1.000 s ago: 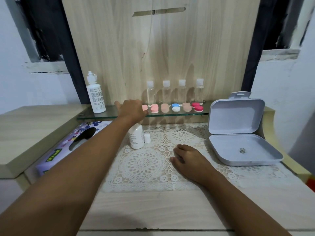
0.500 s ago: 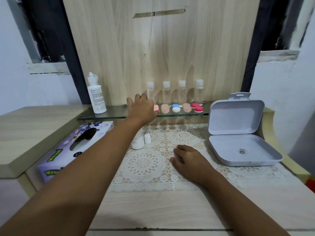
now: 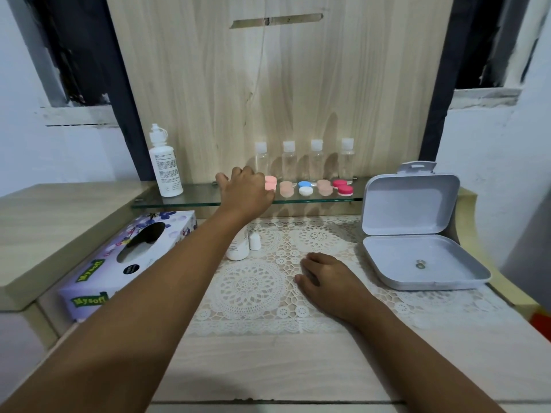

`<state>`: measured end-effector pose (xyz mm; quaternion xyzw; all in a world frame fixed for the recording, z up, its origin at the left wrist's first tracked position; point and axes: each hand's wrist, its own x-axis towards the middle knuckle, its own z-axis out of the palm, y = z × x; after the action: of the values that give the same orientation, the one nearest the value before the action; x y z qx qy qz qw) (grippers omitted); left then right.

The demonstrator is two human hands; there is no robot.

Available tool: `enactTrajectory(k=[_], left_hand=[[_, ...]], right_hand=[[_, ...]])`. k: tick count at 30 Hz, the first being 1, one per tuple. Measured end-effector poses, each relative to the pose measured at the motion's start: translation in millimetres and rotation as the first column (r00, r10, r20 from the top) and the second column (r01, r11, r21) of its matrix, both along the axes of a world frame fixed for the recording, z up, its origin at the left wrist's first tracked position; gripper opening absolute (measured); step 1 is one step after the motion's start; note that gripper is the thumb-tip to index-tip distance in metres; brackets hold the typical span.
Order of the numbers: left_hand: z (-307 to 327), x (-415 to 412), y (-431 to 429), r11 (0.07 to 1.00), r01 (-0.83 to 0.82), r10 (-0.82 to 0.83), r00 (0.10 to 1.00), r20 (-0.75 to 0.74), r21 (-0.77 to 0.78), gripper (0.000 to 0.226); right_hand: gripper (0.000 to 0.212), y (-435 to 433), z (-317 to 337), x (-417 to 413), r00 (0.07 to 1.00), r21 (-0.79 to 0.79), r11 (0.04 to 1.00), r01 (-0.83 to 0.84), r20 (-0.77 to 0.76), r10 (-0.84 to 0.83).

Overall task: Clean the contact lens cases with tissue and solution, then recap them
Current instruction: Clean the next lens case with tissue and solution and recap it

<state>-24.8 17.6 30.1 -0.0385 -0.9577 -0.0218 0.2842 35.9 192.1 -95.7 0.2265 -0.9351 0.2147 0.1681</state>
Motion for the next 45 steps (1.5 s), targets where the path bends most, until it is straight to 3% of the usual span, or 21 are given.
enactTrajectory(k=[7, 14, 20, 26, 34, 42, 45], left_hand=[[-2, 44, 2, 0.969, 0.152, -0.133, 0.985, -0.105, 0.194, 0.033], [-49, 88, -4, 0.849, 0.437, -0.444, 0.895, -0.048, 0.297, 0.029], [-85, 90, -11, 0.809, 0.402, -0.479, 0.873, 0.087, 0.429, 0.026], [-95, 88, -13, 0.778, 0.425, -0.548, 0.82, 0.168, 0.463, 0.022], [-98, 84, -14, 0.745, 0.441, -0.585, 0.793, 0.172, 0.501, 0.028], [-102, 81, -13, 0.775, 0.44, -0.568, 0.8, 0.195, 0.454, 0.028], [-103, 81, -13, 0.784, 0.439, -0.559, 0.807, 0.191, 0.438, 0.028]], right_hand=[[0.045, 0, 2, 2, 0.999, 0.018, 1.0, 0.02, 0.037, -0.021], [0.05, -2, 6, 5, 0.998, 0.013, 0.999, 0.048, 0.041, -0.048], [0.054, -4, 6, 5, 0.998, -0.008, 0.999, 0.046, 0.05, -0.046], [0.026, -4, 8, 7, 0.996, -0.142, 0.989, 0.048, 0.081, -0.037], [0.053, -6, 17, 19, 0.992, -0.158, 0.987, 0.009, 0.125, 0.011], [0.033, -4, 14, 14, 0.996, -0.108, 0.994, -0.009, 0.091, 0.019], [0.038, -5, 13, 14, 0.997, -0.09, 0.996, -0.019, 0.079, 0.027]])
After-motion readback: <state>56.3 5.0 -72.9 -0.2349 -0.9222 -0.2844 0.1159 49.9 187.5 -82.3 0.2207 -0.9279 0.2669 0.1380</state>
